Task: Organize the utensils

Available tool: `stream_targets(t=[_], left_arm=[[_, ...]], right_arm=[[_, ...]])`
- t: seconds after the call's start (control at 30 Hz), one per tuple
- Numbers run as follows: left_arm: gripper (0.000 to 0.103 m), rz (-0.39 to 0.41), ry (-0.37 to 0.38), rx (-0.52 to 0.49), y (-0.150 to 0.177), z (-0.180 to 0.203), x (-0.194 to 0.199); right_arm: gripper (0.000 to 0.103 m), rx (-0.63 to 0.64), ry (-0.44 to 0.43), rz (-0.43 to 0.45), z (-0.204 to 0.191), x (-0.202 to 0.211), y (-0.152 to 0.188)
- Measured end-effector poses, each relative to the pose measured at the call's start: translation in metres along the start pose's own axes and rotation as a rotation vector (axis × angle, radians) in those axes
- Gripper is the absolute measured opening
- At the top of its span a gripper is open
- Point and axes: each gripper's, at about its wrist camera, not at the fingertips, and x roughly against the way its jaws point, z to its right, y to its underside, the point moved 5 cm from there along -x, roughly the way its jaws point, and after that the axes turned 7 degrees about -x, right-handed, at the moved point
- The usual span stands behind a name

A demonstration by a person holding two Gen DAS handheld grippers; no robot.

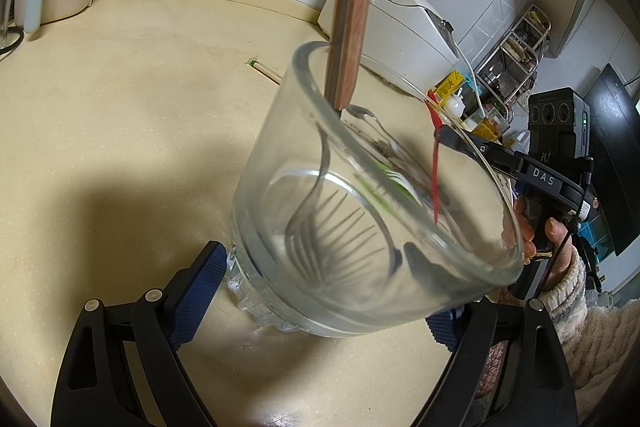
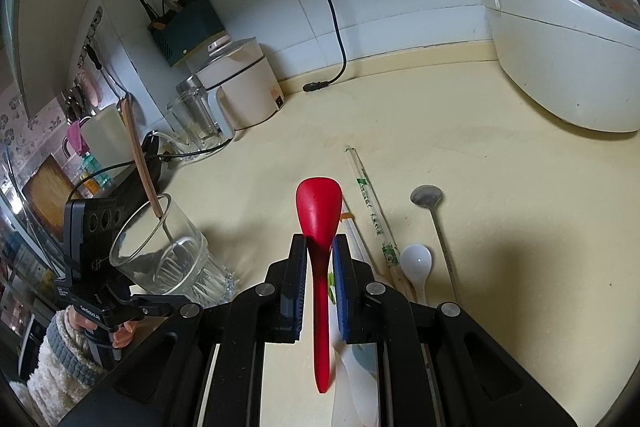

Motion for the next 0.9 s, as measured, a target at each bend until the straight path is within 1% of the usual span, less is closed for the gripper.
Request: stream_targets(t=[0.47,0.9], left_arm=[[0.091,0.000,-0.001,0.000,0.0001,-0.0003,0.0000],[0.091,0.000,0.000,0.000,0.0001,-0.0005,-0.0001]], right_arm=[[0.013,-0.004,0.008,0.012,0.0017,0.0024,-0.0014],[0.013,0.005,0.010,0.045,-0.0012,0.0083,-0.0071]])
